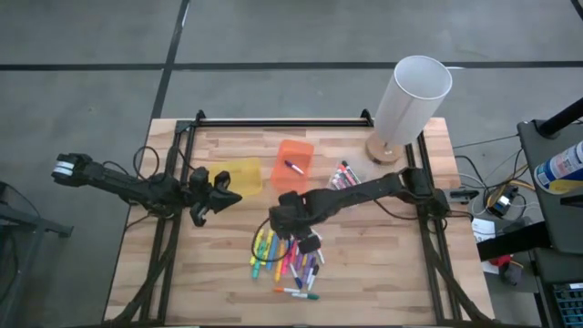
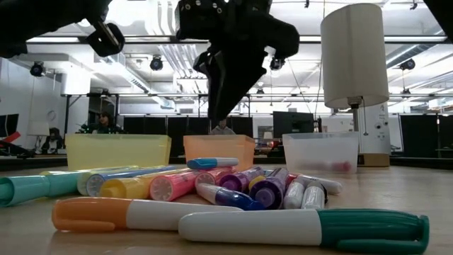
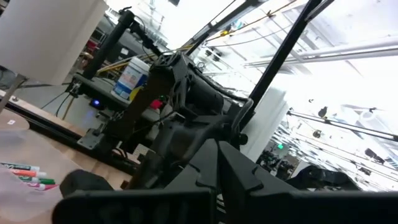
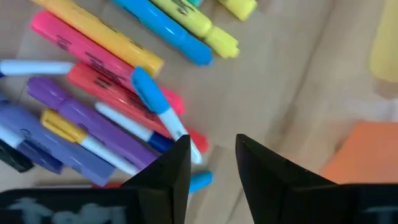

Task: Pick & Place Markers
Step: Put the left light blue pen into the orange bin

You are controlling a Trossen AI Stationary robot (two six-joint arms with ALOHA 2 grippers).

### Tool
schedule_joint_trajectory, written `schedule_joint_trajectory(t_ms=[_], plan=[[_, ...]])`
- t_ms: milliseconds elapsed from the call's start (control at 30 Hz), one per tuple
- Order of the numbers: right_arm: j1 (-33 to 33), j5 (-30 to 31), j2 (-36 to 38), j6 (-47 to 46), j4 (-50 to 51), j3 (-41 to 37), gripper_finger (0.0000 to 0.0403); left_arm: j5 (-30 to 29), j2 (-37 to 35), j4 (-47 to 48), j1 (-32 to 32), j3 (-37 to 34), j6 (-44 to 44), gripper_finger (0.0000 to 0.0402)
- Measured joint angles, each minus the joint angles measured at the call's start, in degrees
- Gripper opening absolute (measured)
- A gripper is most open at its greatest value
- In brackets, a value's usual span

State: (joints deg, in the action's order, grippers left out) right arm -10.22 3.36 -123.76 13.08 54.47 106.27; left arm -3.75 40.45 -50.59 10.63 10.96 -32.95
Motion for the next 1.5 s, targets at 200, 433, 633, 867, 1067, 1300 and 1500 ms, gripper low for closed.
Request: schedule_joint_trajectory(t_ms=[200, 433, 633, 867, 1067, 1300, 1500], plan=[[-1.0, -0.4, 0.0, -0.3, -2.2, -2.1, 0.0151, 0.1, 0.1, 0.0, 0.0, 0.0, 0.0, 0.0009], [-0.9, -0.4, 0.0, -1.0, -6.6, -5.8, 0.0158, 0.1, 0.1, 0.0, 0.0, 0.0, 0.0, 0.0009], [-0.9, -0.4, 0.0, -0.9, -8.1, -8.1, 0.0148, 0.1, 0.1, 0.0, 0.0, 0.0, 0.0, 0.0009], [-0.9, -0.4, 0.0, -0.8, -11.4, -10.9, 0.0139, 0.1, 0.1, 0.1, 0.0, 0.0, 0.0, 0.0009], [-0.9, -0.4, 0.0, -0.6, -11.9, -12.0, 0.0140, 0.1, 0.1, 0.1, 0.0, 0.0, 0.0, 0.0009], [-0.9, -0.4, 0.0, -0.7, -13.6, -13.7, 0.0114, 0.1, 0.1, 0.1, 0.0, 0.0, 0.0, 0.0009], [-0.8, -0.3, 0.0, -1.1, -13.2, -13.5, 0.0051, 0.1, 0.1, 0.1, 0.0, 0.0, 0.0, 0.0009]])
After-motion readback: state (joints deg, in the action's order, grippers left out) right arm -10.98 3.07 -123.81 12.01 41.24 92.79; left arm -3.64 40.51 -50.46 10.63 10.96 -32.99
